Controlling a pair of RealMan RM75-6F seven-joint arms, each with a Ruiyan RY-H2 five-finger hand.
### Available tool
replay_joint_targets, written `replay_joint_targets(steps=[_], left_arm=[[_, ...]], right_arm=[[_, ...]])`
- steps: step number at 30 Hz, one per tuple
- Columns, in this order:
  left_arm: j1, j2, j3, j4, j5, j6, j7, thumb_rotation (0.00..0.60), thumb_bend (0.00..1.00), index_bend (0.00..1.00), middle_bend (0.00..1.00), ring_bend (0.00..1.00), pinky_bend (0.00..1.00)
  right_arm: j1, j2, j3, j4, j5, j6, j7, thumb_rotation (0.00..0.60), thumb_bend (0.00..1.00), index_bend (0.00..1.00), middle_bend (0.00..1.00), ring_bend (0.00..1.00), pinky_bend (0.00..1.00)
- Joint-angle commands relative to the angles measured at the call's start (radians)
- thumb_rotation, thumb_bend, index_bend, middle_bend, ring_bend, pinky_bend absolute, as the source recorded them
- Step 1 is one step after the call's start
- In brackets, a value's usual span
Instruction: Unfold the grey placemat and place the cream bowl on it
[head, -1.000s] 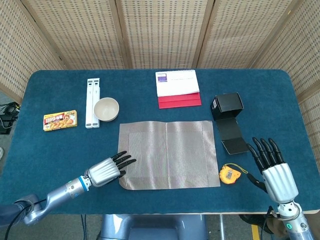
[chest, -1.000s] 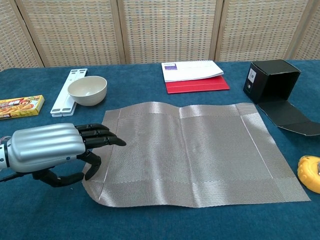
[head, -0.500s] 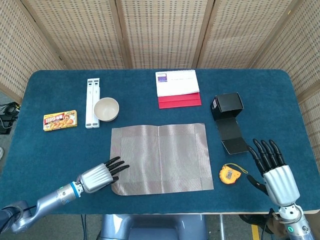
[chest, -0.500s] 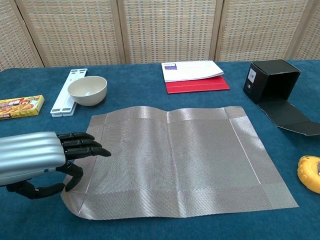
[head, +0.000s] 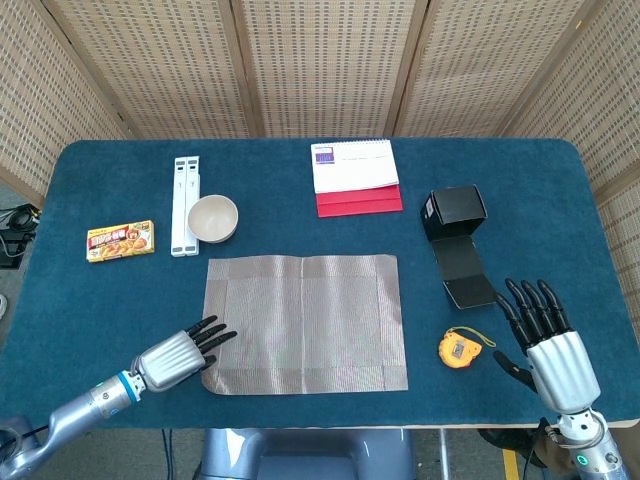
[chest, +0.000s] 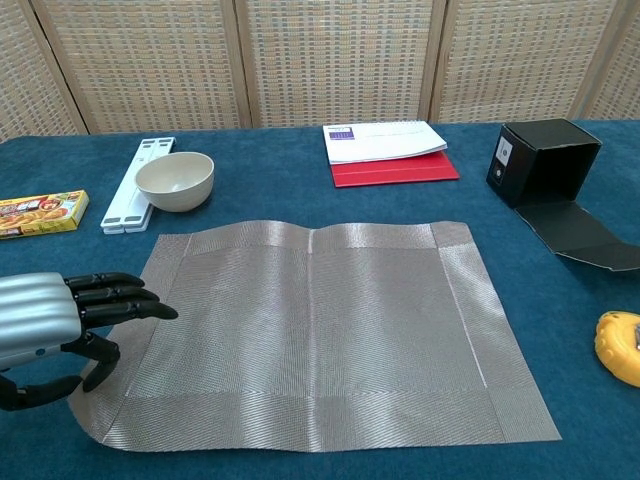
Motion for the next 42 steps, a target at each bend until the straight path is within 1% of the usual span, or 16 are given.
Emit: replay_joint_targets(steps=[1, 9, 29, 31, 32, 33, 34, 35, 36, 37, 38, 42], left_arm=[[0.011, 0.009, 0.004, 0.005, 0.003, 0.004, -0.004, 0.6, 0.57, 0.79, 0.0, 0.0, 0.0], [0.037, 0.025, 0.013, 0.009, 0.009, 0.007, -0.031, 0.6, 0.57, 0.79, 0.0, 0.0, 0.0], [0.055, 0.039, 0.0, 0.01, 0.023, -0.016, -0.046, 0.6, 0.57, 0.79, 0.0, 0.0, 0.0], [0.055, 0.04, 0.0, 0.012, 0.026, -0.018, -0.043, 0.6, 0.57, 0.78, 0.0, 0.0, 0.0], [0.055, 0.04, 0.0, 0.012, 0.028, -0.019, -0.043, 0.6, 0.57, 0.75, 0.0, 0.0, 0.0], [0.055, 0.041, 0.001, 0.012, 0.031, -0.019, -0.046, 0.6, 0.52, 0.67, 0.0, 0.0, 0.0], [0.055, 0.044, 0.001, 0.014, 0.034, -0.016, -0.053, 0.6, 0.4, 0.5, 0.0, 0.0, 0.0], [0.056, 0.044, 0.001, 0.016, 0.035, -0.011, -0.055, 0.6, 0.29, 0.35, 0.0, 0.0, 0.0], [0.058, 0.045, 0.002, 0.024, 0.043, 0.0, -0.06, 0.6, 0.11, 0.13, 0.0, 0.0, 0.0], [0.059, 0.047, 0.005, 0.029, 0.051, 0.01, -0.07, 0.6, 0.03, 0.03, 0.0, 0.0, 0.0], [0.06, 0.05, 0.006, 0.034, 0.059, 0.025, -0.085, 0.6, 0.0, 0.0, 0.0, 0.0, 0.0], [0.071, 0.061, -0.003, 0.054, 0.083, 0.116, -0.147, 0.6, 0.0, 0.0, 0.0, 0.0, 0.0]], right_arm=[[0.0, 0.0, 0.0, 0.0, -0.001, 0.0, -0.001, 0.6, 0.0, 0.0, 0.0, 0.0, 0.0], [-0.002, 0.001, 0.0, -0.003, -0.006, 0.003, -0.003, 0.6, 0.0, 0.0, 0.0, 0.0, 0.0], [-0.005, 0.004, 0.0, -0.01, -0.014, 0.005, -0.003, 0.6, 0.0, 0.0, 0.0, 0.0, 0.0], [-0.006, 0.005, 0.0, -0.01, -0.014, 0.006, -0.003, 0.6, 0.0, 0.0, 0.0, 0.0, 0.0], [-0.006, 0.005, 0.001, -0.011, -0.014, 0.006, -0.003, 0.6, 0.0, 0.0, 0.0, 0.0, 0.0], [-0.006, 0.005, 0.001, -0.011, -0.014, 0.006, -0.003, 0.6, 0.0, 0.0, 0.0, 0.0, 0.0], [-0.006, 0.006, 0.001, -0.012, -0.014, 0.007, -0.002, 0.6, 0.0, 0.0, 0.0, 0.0, 0.0], [-0.007, 0.006, 0.001, -0.012, -0.014, 0.007, -0.003, 0.6, 0.0, 0.0, 0.0, 0.0, 0.0], [-0.007, 0.006, 0.001, -0.012, -0.015, 0.008, -0.002, 0.6, 0.0, 0.0, 0.0, 0.0, 0.0], [-0.008, 0.007, 0.001, -0.012, -0.015, 0.009, -0.002, 0.6, 0.0, 0.0, 0.0, 0.0, 0.0], [-0.008, 0.007, 0.001, -0.012, -0.015, 0.009, -0.003, 0.6, 0.0, 0.0, 0.0, 0.0, 0.0], [-0.008, 0.007, 0.001, -0.013, -0.015, 0.009, -0.002, 0.6, 0.0, 0.0, 0.0, 0.0, 0.0]])
